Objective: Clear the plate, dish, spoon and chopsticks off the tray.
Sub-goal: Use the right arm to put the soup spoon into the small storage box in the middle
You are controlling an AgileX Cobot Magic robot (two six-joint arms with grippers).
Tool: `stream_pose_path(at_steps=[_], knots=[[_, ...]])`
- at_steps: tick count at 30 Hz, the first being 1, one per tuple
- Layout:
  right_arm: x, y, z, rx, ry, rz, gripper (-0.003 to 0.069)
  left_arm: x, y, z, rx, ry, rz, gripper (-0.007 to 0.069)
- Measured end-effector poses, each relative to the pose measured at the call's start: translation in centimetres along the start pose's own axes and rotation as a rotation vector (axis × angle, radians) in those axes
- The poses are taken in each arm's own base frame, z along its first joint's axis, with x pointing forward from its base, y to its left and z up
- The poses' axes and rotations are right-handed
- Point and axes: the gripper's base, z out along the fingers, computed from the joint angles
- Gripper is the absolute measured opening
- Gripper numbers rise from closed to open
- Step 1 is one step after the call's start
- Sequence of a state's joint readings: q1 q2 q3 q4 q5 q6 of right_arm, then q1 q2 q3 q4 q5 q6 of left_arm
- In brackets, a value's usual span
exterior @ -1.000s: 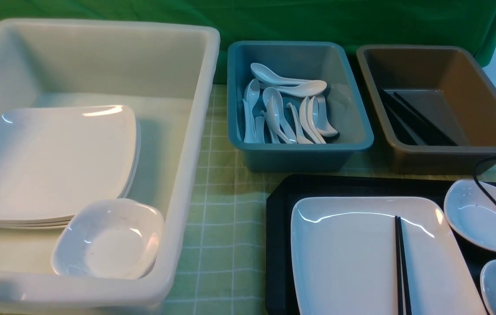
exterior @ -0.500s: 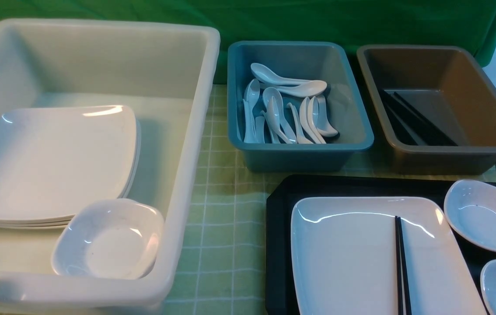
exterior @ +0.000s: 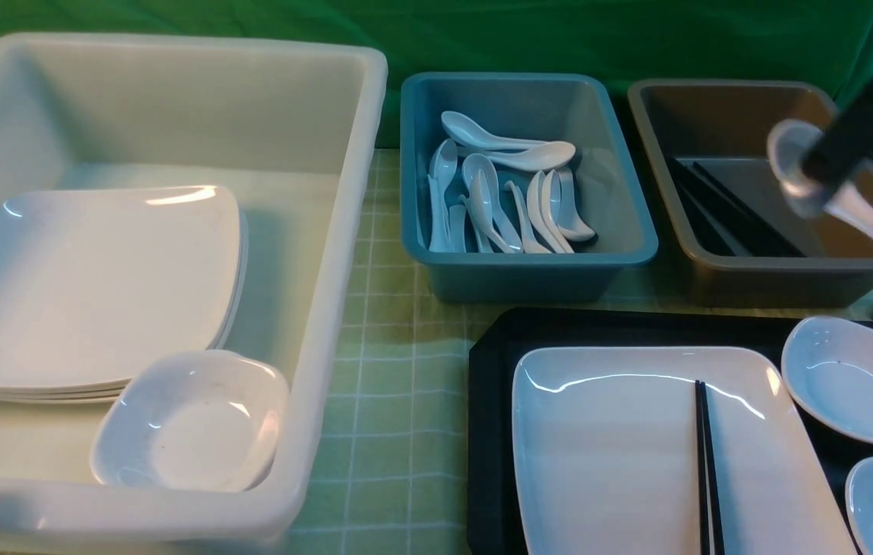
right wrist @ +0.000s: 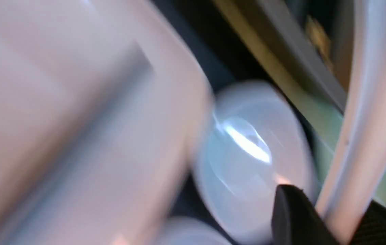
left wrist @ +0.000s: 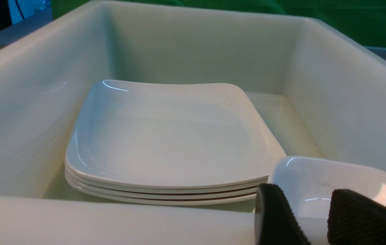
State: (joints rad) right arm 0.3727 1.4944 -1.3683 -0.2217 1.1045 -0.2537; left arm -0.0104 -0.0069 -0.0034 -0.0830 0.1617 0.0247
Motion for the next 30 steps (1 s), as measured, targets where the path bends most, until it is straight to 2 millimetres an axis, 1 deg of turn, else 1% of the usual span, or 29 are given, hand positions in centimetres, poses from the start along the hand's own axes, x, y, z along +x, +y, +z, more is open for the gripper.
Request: stream_pose_path(at_steps=[1, 4, 5, 6, 7, 8, 9, 11, 13, 16, 18, 20, 22, 23, 25, 28, 30], knots=[[-1.4, 0.4, 0.5, -0.072, -0.040, 0.045, 0.0105, 0.0, 0.0, 0.0, 0.000, 0.000, 0.000, 0.0222], [-4.8, 1.2, 2.3, -0.219, -0.110, 0.144, 0.0105, 0.0, 0.0, 0.0, 0.000, 0.000, 0.000, 0.0222], [-6.4, 1.3, 3.5, -0.254, -0.133, 0.173, 0.0105, 0.0, 0.0, 0.0, 0.000, 0.000, 0.001, 0.0222], [-7.7, 1.3, 4.6, -0.272, -0.163, 0.201, 0.0105, 0.0, 0.0, 0.0, 0.000, 0.000, 0.001, 0.0222], [-8.4, 1.3, 5.6, -0.281, -0.168, 0.218, 0.0105, 0.0, 0.0, 0.0, 0.000, 0.000, 0.001, 0.0222], [-8.8, 1.2, 5.6, -0.282, -0.188, 0.231, 0.0105, 0.0, 0.0, 0.0, 0.000, 0.000, 0.001, 0.0222], [-10.4, 1.0, 7.0, -0.278, -0.230, 0.270, 0.0105, 0.0, 0.0, 0.0, 0.000, 0.000, 0.001, 0.0222], [-12.8, 0.5, 9.3, -0.257, -0.321, 0.318, 0.0105, 0.0, 0.0, 0.0, 0.000, 0.000, 0.001, 0.0222], [-14.2, 0.3, 10.8, -0.239, -0.386, 0.339, 0.0105, 0.0, 0.0, 0.0, 0.000, 0.000, 0.001, 0.0222], [-15.4, 0.2, 12.9, -0.218, -0.450, 0.359, 0.0125, 0.0, 0.0, 0.0, 0.000, 0.000, 0.001, 0.0222], [-15.7, 0.4, 14.4, -0.209, -0.463, 0.364, 0.0168, 0.0, 0.0, 0.0, 0.000, 0.000, 0.000, 0.0222], [-15.7, 0.6, 15.8, -0.209, -0.453, 0.367, 0.0246, 0.0, 0.0, 0.0, 0.000, 0.000, 0.000, 0.0222], [-15.5, 0.9, 16.6, -0.213, -0.435, 0.370, 0.0321, 0.0, 0.0, 0.0, 0.000, 0.000, 0.000, 0.0222], [-15.5, 0.9, 16.8, -0.217, -0.427, 0.380, 0.0343, 0.0, 0.0, 0.0, 0.000, 0.000, 0.000, 0.0222], [-15.4, 1.0, 16.7, -0.235, -0.399, 0.417, 0.0370, 0.0, 0.0, 0.0, 0.000, 0.000, 0.000, 0.0222], [-15.4, 0.8, 15.2, -0.260, -0.356, 0.444, 0.0349, 0.0, 0.0, 0.0, 0.000, 0.000, 0.000, 0.0222], [-15.3, 0.4, 12.8, -0.277, -0.318, 0.419, 0.0238, 0.0, 0.0, 0.0, 0.000, 0.000, 0.000, 0.0222]])
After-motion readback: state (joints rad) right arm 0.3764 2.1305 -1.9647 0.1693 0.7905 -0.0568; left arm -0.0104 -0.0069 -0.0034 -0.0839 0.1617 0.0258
